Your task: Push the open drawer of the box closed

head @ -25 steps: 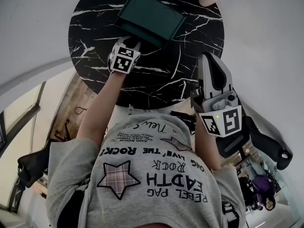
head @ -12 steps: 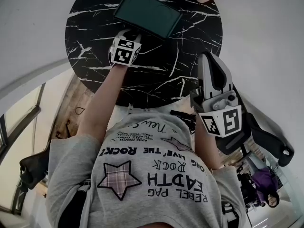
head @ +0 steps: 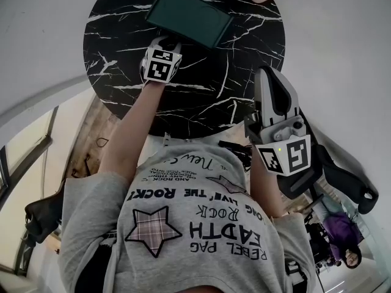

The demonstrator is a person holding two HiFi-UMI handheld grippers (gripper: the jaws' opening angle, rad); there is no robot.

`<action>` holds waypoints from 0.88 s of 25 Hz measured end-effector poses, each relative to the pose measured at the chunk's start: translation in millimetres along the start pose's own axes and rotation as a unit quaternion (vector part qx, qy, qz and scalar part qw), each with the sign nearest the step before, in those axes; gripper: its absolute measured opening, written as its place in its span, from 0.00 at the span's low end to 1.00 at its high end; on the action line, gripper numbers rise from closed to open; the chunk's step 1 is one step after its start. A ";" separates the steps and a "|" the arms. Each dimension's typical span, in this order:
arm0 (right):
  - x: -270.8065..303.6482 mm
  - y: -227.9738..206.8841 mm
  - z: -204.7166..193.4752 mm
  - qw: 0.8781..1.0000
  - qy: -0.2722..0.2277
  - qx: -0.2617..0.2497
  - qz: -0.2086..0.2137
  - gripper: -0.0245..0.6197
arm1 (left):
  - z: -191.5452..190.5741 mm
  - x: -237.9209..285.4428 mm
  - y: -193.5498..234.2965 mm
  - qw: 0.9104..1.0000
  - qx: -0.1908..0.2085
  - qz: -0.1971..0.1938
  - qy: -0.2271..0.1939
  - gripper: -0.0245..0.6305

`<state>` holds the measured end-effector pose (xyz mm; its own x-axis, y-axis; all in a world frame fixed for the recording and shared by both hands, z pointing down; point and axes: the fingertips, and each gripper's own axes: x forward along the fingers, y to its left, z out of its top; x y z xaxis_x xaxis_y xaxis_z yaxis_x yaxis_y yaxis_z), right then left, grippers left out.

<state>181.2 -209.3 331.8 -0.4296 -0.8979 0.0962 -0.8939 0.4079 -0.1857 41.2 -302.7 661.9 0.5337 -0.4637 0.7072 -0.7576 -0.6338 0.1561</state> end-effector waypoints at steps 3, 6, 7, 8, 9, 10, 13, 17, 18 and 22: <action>-1.2 0.7 3.2 1.000 -0.003 -0.001 0.002 0.06 | -0.3 -1.2 -0.5 1.000 0.007 0.007 0.004 0.15; -1.8 2.6 7.0 1.000 -0.008 -0.003 0.005 0.06 | -1.7 -8.3 0.0 1.000 0.015 0.014 0.004 0.18; -1.7 3.3 8.4 1.000 -0.010 -0.004 0.007 0.06 | -3.2 -12.4 0.5 1.000 0.019 0.015 0.004 0.18; -1.5 4.3 9.8 1.000 -0.013 -0.005 0.009 0.06 | -5.5 -17.4 1.3 1.000 0.022 0.016 0.003 0.19; -1.5 5.4 11.2 1.000 -0.016 -0.005 0.011 0.06 | -8.5 -23.1 2.6 1.000 0.024 0.018 0.003 0.19; -1.5 6.8 12.6 1.000 -0.018 -0.006 0.014 0.06 | -11.3 -29.6 4.1 0.999 0.024 0.020 0.002 0.19; -1.3 11.7 15.3 1.000 -0.021 -0.008 0.021 0.06 | -17.1 -51.6 8.8 0.999 0.017 0.027 -0.004 0.14; -0.8 21.3 17.5 0.999 -0.023 -0.012 0.038 0.06 | -15.0 -82.2 13.3 0.999 0.008 0.037 -0.025 0.05; -1.0 24.0 18.7 0.999 -0.025 -0.014 0.042 0.06 | -12.4 -90.4 13.4 0.999 0.006 0.038 -0.034 0.05; -2.2 32.1 26.0 0.998 -0.033 -0.021 0.055 0.06 | 1.9 -127.3 11.9 0.995 0.044 0.059 -0.066 0.05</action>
<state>156.8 -198.5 300.2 -0.5182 -0.8552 0.0128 -0.8465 0.5107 -0.1505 -35.0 -252.3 572.4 0.4925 -0.6118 0.6190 -0.7848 -0.6197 0.0120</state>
